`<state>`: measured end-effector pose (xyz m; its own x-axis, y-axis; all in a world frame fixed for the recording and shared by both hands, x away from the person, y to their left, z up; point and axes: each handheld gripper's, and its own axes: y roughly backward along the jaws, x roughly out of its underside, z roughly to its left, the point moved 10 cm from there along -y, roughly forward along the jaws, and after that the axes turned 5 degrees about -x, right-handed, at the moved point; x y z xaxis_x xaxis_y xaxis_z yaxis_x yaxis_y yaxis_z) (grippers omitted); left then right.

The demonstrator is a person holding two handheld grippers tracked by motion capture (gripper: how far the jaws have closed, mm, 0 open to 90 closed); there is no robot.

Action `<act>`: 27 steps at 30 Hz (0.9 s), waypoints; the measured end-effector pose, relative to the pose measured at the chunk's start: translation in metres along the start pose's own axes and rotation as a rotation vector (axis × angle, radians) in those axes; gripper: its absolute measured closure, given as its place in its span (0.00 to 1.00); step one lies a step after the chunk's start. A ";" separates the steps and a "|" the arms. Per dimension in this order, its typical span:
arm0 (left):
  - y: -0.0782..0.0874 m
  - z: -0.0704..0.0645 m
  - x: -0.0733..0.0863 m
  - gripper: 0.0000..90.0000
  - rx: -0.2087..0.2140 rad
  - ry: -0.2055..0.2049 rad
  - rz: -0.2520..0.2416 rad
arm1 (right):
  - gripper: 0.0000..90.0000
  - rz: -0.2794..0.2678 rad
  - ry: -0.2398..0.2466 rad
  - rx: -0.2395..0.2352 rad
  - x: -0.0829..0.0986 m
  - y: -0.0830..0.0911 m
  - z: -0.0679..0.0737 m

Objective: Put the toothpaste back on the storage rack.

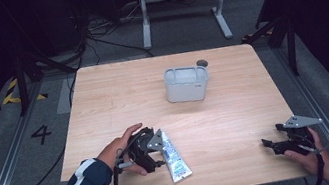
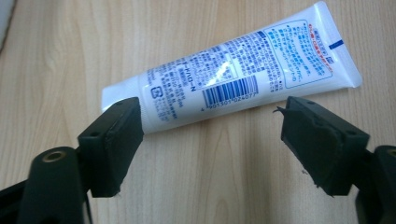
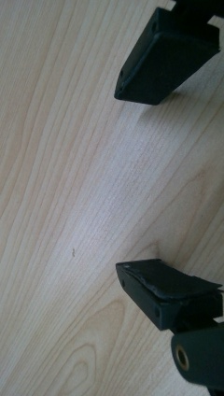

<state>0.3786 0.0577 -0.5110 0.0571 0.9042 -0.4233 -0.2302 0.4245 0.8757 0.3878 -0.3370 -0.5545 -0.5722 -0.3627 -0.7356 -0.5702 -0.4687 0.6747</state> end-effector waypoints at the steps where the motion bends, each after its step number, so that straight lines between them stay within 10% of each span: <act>1: -0.001 0.000 -0.001 0.23 0.002 -0.012 0.014 | 0.16 0.000 0.000 0.000 0.000 0.000 0.000; 27: -0.018 -0.021 -0.033 0.17 0.191 -0.167 0.134 | 0.16 0.000 -0.002 0.003 0.000 0.000 0.000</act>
<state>0.3605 0.0193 -0.5179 0.2018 0.9414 -0.2704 -0.0603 0.2875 0.9559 0.3877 -0.3371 -0.5546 -0.5735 -0.3606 -0.7356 -0.5719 -0.4667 0.6746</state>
